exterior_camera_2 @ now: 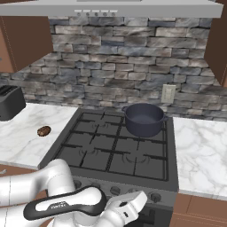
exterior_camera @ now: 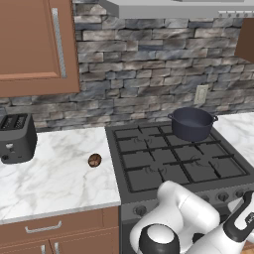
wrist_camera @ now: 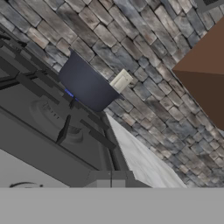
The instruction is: Turn on the burner for the pot on the stove. Wait thirty seconds for the pot to heat up. Then add the potato to the pot.
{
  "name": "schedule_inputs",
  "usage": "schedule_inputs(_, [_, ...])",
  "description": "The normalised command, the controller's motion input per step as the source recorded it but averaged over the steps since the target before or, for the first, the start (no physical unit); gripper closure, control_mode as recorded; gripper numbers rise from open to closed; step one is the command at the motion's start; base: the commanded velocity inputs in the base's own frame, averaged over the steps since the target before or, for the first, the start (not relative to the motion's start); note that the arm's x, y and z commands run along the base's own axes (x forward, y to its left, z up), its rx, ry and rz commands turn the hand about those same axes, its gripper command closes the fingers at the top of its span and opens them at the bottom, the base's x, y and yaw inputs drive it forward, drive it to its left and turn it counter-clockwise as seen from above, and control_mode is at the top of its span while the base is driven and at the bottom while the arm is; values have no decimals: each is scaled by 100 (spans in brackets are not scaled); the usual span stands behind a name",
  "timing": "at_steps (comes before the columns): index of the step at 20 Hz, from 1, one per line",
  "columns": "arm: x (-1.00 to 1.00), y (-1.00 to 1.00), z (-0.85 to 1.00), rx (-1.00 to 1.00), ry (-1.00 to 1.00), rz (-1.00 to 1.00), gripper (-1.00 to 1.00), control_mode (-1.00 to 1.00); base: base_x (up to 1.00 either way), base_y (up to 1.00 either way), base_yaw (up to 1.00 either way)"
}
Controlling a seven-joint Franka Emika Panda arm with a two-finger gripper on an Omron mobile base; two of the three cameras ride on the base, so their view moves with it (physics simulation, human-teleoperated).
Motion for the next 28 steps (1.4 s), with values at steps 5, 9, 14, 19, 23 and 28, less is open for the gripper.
schedule_inputs(5, [0,0,0,0,0,0,100,-100,0,0,0])
schedule_inputs(9, [0,0,0,0,0,0,100,-100,0,0,0])
schedule_inputs(14, [0,0,0,0,0,0,100,-100,0,0,0])
schedule_inputs(19, [0,0,0,0,0,0,100,-100,0,0,0])
schedule_inputs(23, [0,0,0,0,0,0,100,-100,0,0,0])
schedule_inputs(28, [0,0,0,0,0,0,100,-100,0,0,0])
